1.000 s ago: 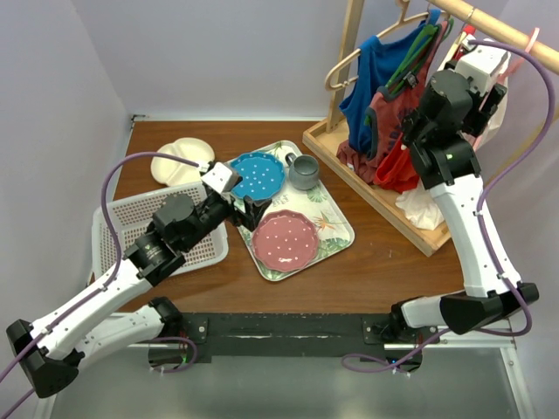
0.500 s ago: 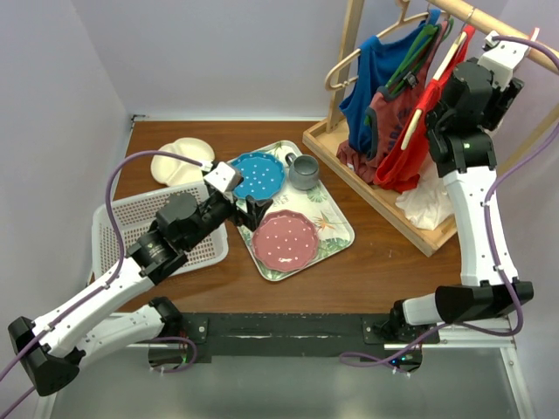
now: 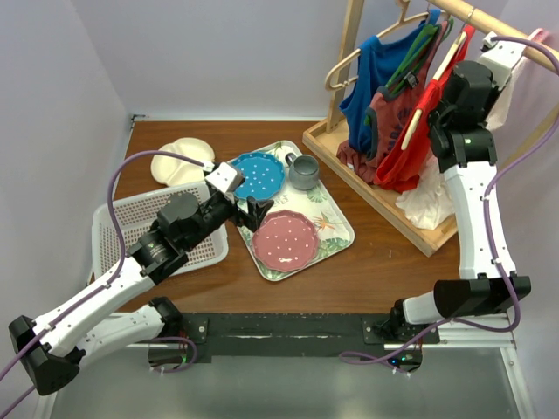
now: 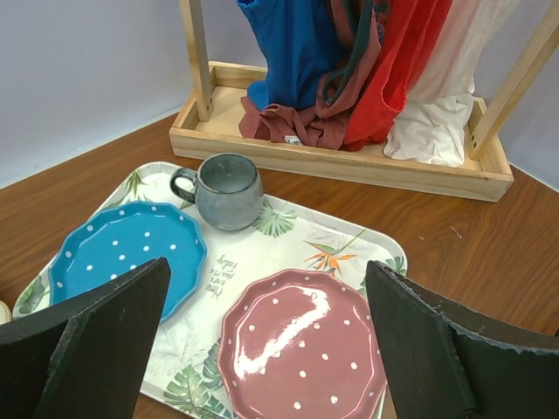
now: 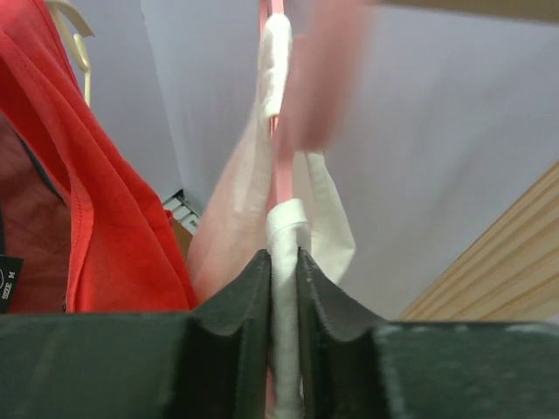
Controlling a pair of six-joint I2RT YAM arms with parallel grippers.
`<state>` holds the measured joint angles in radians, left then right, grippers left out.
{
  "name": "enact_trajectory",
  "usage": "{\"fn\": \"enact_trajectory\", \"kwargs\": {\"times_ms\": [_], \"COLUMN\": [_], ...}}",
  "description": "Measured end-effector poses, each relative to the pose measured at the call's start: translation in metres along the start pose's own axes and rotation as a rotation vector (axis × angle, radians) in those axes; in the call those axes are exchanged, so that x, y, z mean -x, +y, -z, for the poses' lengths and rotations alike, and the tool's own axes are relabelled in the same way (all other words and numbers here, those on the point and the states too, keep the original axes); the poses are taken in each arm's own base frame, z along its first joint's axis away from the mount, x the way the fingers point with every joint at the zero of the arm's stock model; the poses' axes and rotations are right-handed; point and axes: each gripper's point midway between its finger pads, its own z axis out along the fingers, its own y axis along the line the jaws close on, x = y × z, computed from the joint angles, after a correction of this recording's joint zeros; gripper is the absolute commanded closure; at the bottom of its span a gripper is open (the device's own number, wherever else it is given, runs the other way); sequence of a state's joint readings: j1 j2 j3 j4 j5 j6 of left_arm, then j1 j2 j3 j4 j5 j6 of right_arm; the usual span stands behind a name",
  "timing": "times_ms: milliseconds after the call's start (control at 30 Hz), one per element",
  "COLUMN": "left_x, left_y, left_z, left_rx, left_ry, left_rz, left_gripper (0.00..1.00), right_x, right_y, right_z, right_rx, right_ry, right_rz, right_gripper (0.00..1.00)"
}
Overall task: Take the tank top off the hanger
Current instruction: Pick up the hanger from the clothesline.
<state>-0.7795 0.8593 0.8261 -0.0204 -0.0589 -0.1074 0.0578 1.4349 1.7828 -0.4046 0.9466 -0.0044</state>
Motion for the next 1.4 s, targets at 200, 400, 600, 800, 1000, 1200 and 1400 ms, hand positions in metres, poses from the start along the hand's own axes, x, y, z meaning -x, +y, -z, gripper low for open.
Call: {"fn": "enact_trajectory", "kwargs": {"times_ms": [200, 400, 600, 800, 1000, 1200, 1400], "left_x": [0.000, 0.001, 0.002, 0.006, 0.008, 0.008, 0.007], "left_y": [0.000, 0.001, 0.001, 0.002, 0.002, 0.002, 0.002], "left_z": [0.000, 0.001, 0.002, 0.005, 0.007, 0.007, 0.006], "left_rx": [0.000, 0.000, 0.000, 0.008, 0.010, 0.010, 0.009], "left_ry": [0.000, -0.004, -0.006, -0.019, -0.026, -0.027, -0.023], "left_rz": [0.000, -0.014, -0.015, -0.016, -0.016, -0.016, -0.016], "left_gripper": [0.00, 0.00, 0.00, 0.00, 0.00, 0.00, 0.00], "right_x": [0.010, 0.014, 0.022, 0.022, 0.022, 0.021, 0.028], "right_y": [-0.001, -0.003, -0.004, -0.003, -0.003, -0.003, -0.006], "right_z": [0.001, 0.002, 0.006, 0.012, 0.019, 0.023, 0.038], "right_rx": [0.007, 0.008, 0.031, 0.064, 0.108, 0.123, 0.183], "right_ry": [-0.017, -0.023, -0.026, -0.005, 0.004, 0.013, -0.017], "right_rz": [0.004, 0.021, 0.005, -0.020, -0.036, -0.060, -0.097], "right_gripper": [1.00, 1.00, 1.00, 1.00, 1.00, 1.00, 1.00]}}
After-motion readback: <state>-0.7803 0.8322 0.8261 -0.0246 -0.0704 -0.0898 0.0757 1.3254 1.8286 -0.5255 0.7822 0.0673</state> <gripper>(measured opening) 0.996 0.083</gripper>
